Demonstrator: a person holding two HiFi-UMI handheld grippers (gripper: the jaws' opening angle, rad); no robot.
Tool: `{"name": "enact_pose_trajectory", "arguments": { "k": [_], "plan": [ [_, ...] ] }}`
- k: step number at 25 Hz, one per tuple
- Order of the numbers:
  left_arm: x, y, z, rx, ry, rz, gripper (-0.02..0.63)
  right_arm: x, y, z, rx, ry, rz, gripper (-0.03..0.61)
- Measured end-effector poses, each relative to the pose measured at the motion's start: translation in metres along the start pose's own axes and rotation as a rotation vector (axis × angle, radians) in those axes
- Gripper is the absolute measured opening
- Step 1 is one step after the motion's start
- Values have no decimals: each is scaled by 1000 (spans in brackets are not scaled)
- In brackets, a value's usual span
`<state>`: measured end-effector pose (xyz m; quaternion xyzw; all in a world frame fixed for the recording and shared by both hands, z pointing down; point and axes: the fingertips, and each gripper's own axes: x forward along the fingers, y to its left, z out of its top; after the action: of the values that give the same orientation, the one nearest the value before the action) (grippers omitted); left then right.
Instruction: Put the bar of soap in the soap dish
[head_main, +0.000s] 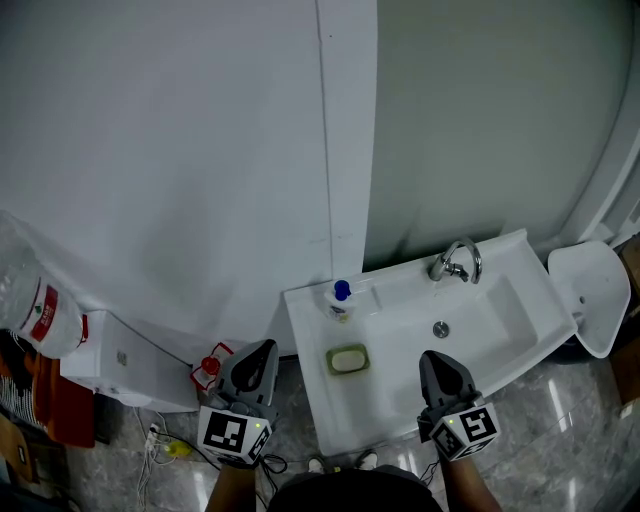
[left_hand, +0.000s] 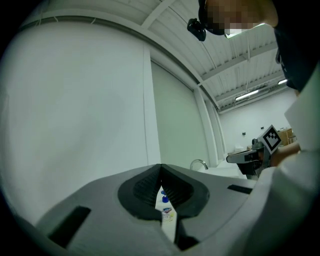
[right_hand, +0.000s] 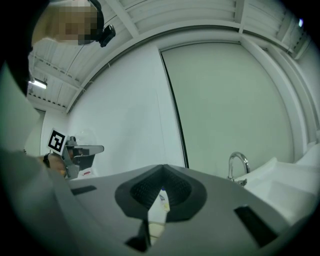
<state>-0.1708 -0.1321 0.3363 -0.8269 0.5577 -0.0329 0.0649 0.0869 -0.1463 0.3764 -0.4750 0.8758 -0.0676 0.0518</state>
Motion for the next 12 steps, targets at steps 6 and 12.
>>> {"name": "enact_pose_trajectory", "arguments": {
  "k": [6, 12],
  "plan": [
    [-23, 7, 0, -3, -25, 21, 18, -4, -13, 2, 1, -5, -28, 11],
    [-51, 8, 9, -37, -88, 109, 18, -8, -17, 3, -37, 13, -30, 11]
  ]
}}
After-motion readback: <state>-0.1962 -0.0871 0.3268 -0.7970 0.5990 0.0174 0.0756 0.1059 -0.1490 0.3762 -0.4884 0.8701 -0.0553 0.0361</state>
